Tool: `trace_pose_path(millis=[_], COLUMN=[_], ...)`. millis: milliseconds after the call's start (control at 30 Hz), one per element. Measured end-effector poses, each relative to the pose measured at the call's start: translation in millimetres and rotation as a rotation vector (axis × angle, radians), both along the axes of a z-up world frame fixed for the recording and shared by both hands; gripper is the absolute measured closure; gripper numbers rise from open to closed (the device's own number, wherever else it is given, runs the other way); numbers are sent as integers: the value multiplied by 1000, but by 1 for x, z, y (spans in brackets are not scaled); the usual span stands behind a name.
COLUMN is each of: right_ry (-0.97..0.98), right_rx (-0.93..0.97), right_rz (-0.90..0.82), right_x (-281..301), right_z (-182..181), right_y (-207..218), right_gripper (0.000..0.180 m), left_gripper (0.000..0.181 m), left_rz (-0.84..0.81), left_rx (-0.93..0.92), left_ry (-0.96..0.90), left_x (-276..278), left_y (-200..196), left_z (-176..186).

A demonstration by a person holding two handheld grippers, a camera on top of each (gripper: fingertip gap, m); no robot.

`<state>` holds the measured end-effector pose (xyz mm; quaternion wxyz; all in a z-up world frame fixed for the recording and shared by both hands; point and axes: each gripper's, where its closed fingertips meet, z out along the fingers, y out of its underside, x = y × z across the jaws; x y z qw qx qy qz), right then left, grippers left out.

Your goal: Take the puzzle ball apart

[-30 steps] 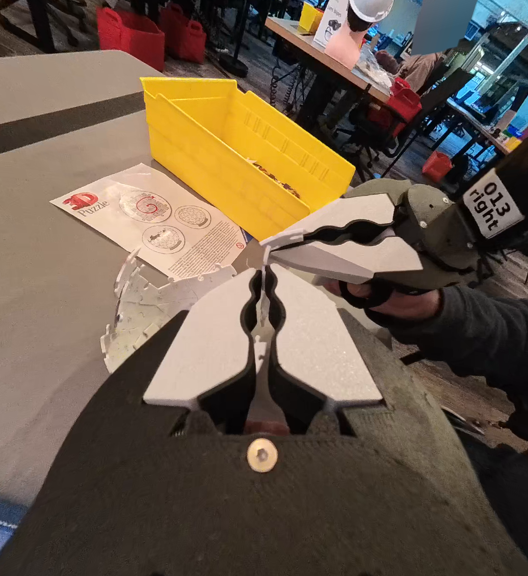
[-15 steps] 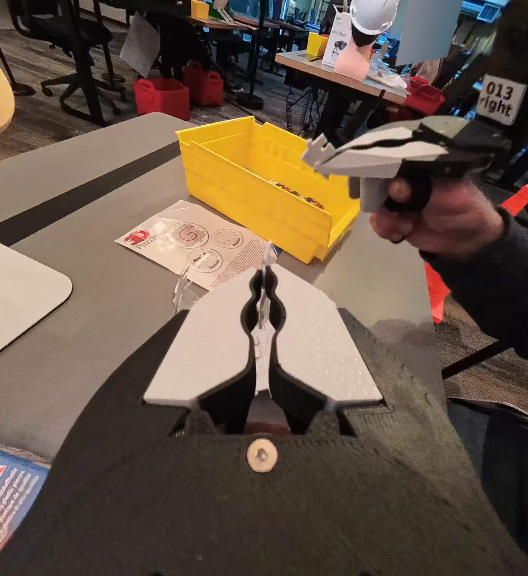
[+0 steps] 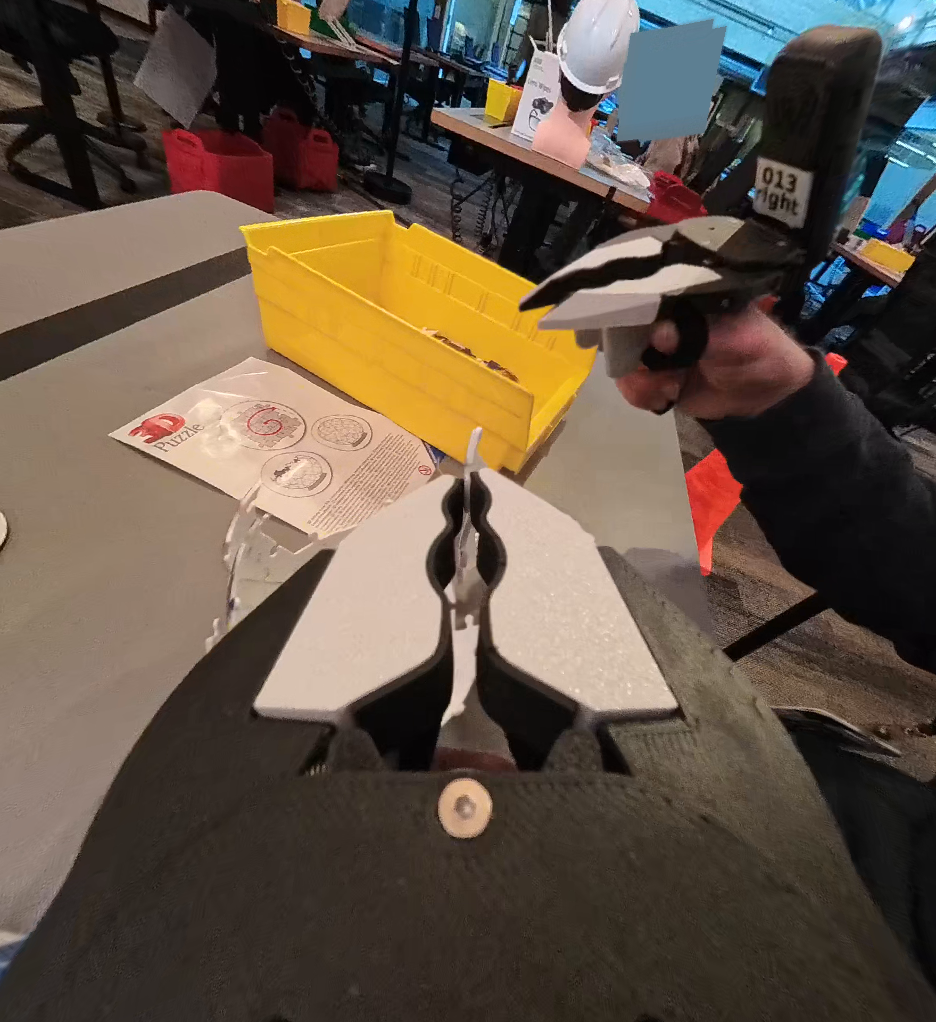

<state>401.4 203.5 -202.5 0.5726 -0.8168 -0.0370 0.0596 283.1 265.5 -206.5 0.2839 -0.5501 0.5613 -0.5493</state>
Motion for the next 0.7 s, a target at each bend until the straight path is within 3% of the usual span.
trace_pose_path(millis=[67, 200, 267, 400, 467, 500, 600, 700], right_ry=[46, 77, 93, 188, 250, 299, 365, 277], right_rx=[-9, -1, 28, 87, 126, 139, 141, 161], right_rz=[164, 316, 346, 351, 328, 334, 354, 286], right_x=[-52, -106, -114, -117, -112, -111, -113, -109], right_z=[-3, -7, -3, 10, 17, 19, 17, 15], right_y=[17, 40, 44, 45, 44, 43, 40, 41], right_gripper=[153, 152, 174, 180, 180, 180, 180, 180], left_gripper=[179, 179, 178, 174, 152, 150, 155, 177], left_rz=[-36, -83, -76, -63, -71, -81, -97, -107], left_rx=[8, 49, 52, 4, -31, -28, 0, -27], left_ry=[-3, 0, -7, -72, -83, -81, -64, -72], left_x=[2, 4, 4, 1, -3, -5, -3, 0], left_y=[-9, -22, -21, -15, -13, -14, -19, -23], left_z=[3, 6, 8, 19, 19, 16, 3, 4])
